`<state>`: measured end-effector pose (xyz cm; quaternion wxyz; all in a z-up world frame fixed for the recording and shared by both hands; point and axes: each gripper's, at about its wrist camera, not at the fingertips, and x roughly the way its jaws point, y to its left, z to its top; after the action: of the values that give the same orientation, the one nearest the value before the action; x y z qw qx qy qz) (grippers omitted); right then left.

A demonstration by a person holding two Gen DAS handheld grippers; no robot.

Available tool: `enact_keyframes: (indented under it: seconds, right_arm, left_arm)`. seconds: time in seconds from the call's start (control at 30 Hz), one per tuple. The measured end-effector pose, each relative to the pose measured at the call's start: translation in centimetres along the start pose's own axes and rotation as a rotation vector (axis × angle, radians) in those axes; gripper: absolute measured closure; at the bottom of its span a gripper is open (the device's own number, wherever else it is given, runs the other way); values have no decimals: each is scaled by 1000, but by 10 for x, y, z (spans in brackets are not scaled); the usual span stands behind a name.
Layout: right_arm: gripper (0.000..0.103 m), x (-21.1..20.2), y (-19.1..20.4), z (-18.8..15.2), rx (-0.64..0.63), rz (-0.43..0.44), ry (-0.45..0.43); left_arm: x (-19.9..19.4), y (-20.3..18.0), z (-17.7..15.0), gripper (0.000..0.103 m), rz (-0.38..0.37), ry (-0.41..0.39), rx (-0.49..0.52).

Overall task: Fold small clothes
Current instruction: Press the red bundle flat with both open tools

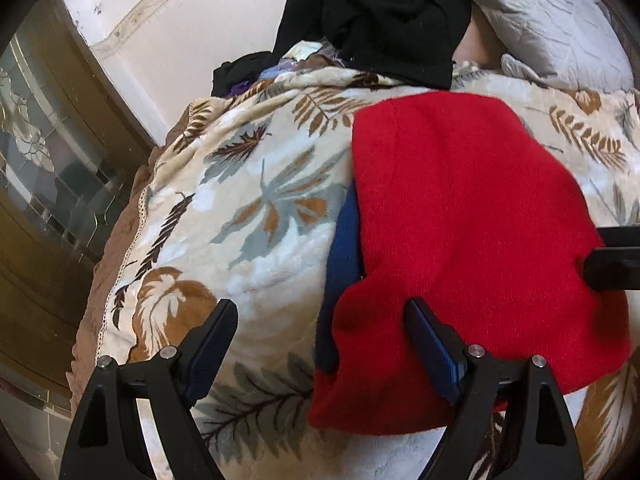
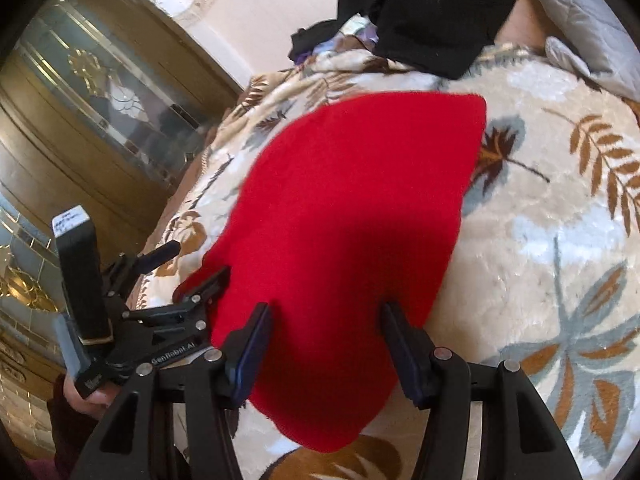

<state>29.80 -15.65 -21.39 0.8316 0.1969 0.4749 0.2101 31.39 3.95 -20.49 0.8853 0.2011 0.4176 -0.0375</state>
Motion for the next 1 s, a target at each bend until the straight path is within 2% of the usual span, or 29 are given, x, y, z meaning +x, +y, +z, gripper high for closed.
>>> enact_keyframes:
  seconds: [0.1, 0.5, 0.7, 1.0]
  right_arm:
    - [42, -1, -2, 0, 9, 11, 2]
    - [42, -3, -4, 2, 32, 31, 20]
    - [42, -8, -21, 8, 124, 100, 36]
    - [42, -13, -37, 10, 189, 86, 20]
  left_arm:
    - [2, 4, 0, 15, -17, 11, -25]
    - [1, 5, 0, 15, -12, 2, -15]
    - [0, 4, 0, 15, -10, 0, -17]
    - [-2, 6, 2, 15, -15, 2, -23]
